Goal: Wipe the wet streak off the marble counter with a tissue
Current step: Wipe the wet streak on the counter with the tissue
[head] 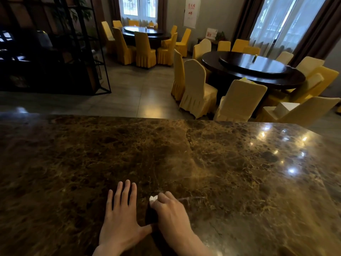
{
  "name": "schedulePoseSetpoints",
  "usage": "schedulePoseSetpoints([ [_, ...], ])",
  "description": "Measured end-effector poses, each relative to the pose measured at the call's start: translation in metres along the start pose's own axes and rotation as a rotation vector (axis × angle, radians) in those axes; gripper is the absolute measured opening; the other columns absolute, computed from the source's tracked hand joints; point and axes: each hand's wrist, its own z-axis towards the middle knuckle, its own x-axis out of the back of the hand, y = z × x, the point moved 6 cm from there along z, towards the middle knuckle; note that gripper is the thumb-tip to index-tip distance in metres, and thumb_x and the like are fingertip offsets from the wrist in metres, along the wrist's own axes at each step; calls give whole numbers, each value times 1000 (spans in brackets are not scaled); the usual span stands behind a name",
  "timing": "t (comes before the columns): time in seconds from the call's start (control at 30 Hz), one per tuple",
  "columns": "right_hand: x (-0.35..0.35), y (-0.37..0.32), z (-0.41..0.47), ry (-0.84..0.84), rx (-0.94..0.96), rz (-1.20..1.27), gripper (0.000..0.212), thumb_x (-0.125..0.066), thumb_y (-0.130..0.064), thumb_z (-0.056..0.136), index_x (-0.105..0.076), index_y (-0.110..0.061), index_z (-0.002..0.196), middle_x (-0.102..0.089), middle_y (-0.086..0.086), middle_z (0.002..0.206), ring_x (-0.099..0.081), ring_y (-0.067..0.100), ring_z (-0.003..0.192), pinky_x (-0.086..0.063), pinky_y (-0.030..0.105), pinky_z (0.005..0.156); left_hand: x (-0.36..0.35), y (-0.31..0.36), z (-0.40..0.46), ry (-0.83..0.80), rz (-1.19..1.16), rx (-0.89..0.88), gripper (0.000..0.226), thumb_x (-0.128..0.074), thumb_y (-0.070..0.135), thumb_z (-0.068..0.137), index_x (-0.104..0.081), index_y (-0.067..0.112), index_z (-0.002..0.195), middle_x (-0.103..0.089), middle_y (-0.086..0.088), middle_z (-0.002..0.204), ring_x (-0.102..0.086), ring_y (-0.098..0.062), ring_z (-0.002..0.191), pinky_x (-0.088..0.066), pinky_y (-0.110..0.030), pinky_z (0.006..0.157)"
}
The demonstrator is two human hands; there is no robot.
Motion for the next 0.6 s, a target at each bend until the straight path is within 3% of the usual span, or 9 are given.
schedulePoseSetpoints([
  [0.1,12,29,-13,59,-78,-20,17,-66,-18,88,-72,-20,104,-62,-4,92,-57,17,91,-48,28,67,-1,1,1,30,-66,1,150,-8,118,47,36,22,153,44,2,162,45,-20,149,24,-52,127],
  [0.23,38,79,-31,207,-298,-43,14,-70,-7,87,-75,-20,87,-61,-4,80,-59,19,81,-40,28,63,1,0,-2,72,-106,-15,153,-11,119,46,28,22,157,36,2,168,42,-19,150,20,-53,128],
  [0.37,59,111,-44,282,-503,-8,20,-65,-7,93,-76,-16,78,-61,-1,75,-62,23,75,-49,36,63,6,2,-3,90,-108,-27,154,-11,119,47,22,21,162,32,0,170,37,-22,154,16,-55,130],
  [0.47,56,76,-28,293,-376,97,16,-69,-6,90,-78,-19,90,-64,-4,82,-60,15,76,-53,34,67,5,2,-4,103,-92,-31,154,-8,118,48,20,19,163,29,-2,171,34,-23,155,13,-55,131],
  [0.6,31,12,13,230,-139,98,17,-68,-10,93,-77,-24,98,-60,-7,87,-54,10,81,-46,23,66,4,1,-5,113,-53,-36,151,0,116,50,18,17,164,25,-5,173,31,-25,157,10,-55,132],
])
